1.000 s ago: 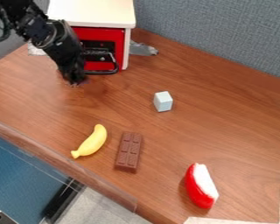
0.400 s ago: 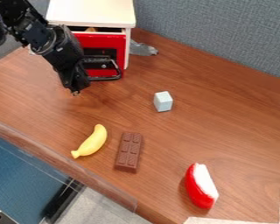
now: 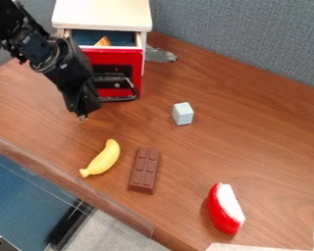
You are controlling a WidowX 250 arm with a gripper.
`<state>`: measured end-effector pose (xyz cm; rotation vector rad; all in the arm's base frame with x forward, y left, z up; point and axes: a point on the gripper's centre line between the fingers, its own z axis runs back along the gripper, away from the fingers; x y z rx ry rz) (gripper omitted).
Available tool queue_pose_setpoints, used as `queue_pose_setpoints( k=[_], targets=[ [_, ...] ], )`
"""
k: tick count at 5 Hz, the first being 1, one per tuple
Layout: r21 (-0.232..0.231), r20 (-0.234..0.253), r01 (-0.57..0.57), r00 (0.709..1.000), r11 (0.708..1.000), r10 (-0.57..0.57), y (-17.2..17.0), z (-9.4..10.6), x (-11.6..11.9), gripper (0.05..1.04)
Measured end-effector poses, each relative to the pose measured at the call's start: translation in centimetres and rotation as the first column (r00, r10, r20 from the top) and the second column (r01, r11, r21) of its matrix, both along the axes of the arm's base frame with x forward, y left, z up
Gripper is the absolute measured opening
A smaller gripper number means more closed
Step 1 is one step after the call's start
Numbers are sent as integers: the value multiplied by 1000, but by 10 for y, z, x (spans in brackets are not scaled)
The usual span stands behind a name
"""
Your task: Opened the drawer
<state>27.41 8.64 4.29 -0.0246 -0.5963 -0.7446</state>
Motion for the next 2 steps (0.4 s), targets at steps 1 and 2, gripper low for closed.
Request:
queue_pose_setpoints(
  k=[1, 2],
  targets=[
    [-6, 2, 14, 1000, 1000, -14, -7, -1, -11, 161],
    [-7, -4, 17, 1000, 1000, -17, -11, -3, -18, 155]
  ],
)
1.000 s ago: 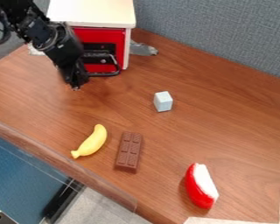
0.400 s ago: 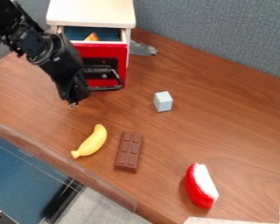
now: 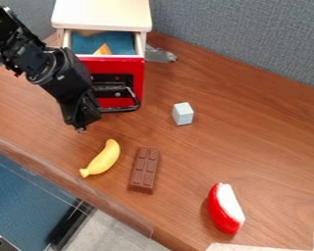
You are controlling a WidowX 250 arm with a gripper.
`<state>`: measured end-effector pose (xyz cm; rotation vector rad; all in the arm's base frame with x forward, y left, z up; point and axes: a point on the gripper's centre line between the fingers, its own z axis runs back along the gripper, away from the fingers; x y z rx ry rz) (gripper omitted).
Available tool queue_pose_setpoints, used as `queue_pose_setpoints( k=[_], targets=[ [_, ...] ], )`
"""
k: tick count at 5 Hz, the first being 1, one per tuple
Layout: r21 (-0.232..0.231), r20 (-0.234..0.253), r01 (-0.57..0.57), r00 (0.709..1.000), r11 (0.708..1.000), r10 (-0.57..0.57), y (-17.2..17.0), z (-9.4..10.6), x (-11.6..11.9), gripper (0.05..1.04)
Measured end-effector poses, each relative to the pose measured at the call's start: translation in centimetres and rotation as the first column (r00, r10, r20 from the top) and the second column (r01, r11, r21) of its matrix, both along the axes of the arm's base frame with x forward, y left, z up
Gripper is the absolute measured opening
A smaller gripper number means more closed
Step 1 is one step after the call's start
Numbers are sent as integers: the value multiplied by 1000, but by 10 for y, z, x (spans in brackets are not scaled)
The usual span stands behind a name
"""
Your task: Opened the drawer
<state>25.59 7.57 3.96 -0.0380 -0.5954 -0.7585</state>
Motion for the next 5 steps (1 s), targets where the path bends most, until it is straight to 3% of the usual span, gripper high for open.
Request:
queue_pose_setpoints(
  k=[5],
  targets=[
    [24, 2, 27, 1000, 999, -27, 0, -5, -23, 154]
  ],
)
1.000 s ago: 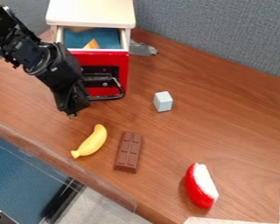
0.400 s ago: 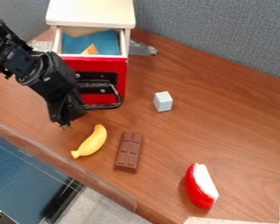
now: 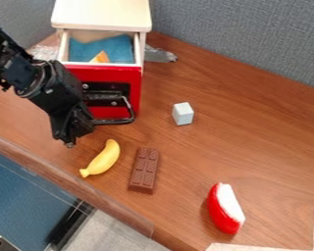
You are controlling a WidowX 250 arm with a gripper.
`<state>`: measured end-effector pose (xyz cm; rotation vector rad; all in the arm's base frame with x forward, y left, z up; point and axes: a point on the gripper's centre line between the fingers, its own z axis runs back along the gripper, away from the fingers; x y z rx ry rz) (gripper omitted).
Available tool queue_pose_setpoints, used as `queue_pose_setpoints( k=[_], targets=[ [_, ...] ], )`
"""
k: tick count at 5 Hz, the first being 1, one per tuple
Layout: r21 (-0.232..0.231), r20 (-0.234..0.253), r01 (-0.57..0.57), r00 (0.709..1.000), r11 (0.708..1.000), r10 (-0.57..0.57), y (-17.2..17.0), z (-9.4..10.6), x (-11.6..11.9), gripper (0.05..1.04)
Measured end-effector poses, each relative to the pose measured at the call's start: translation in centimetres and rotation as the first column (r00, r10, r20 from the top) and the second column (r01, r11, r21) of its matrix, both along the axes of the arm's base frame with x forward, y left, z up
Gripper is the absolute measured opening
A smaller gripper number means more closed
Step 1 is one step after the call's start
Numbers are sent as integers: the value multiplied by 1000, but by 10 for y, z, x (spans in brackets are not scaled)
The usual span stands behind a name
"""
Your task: Opened the drawer
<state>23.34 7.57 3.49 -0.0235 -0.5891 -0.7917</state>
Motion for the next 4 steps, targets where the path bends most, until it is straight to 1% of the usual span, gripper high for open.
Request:
queue_pose_setpoints(
  k=[1, 2, 3, 4],
  targets=[
    [-15, 9, 13, 1000, 1000, -13, -5, 7, -6, 154],
    [-24, -7, 20, 1000, 1000, -20, -7, 8, -8, 183],
    [-23, -30, -39, 999, 999, 39, 0, 21, -12, 417],
    [-21, -22, -54, 998, 998, 54, 6, 59, -13, 725]
  ],
)
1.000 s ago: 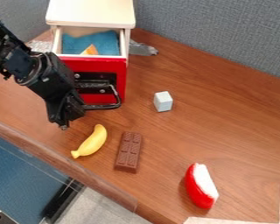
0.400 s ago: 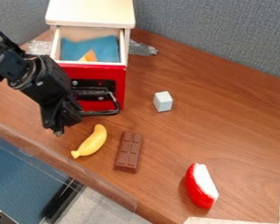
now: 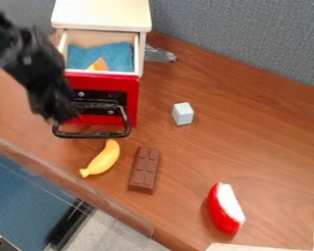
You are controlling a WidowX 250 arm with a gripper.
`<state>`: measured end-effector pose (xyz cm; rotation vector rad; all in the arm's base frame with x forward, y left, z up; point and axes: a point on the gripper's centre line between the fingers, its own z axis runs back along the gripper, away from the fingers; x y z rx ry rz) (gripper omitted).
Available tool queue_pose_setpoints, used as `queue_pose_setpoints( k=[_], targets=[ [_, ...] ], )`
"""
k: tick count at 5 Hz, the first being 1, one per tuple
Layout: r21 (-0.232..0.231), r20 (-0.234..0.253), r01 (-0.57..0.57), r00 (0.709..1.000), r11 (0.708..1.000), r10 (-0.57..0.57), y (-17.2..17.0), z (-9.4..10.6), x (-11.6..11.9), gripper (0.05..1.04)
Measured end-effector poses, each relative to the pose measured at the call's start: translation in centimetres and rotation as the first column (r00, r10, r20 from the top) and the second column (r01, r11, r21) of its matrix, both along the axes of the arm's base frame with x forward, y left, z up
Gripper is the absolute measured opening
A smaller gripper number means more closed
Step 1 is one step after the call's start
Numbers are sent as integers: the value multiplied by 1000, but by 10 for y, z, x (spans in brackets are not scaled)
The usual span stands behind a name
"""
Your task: Opened the drawer
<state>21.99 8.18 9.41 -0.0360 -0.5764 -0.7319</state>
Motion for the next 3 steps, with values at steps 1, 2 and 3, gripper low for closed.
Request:
queue_pose_setpoints(
  k=[1, 2, 3],
  targets=[
    [-46, -50, -34, 998, 998, 32, 11, 43, -8, 978],
    [-58, -139, -216, 969, 975, 206, 38, 61, -22, 1002],
    [16, -263, -451, 859, 892, 439, 61, 59, -41, 1000]
  ],
)
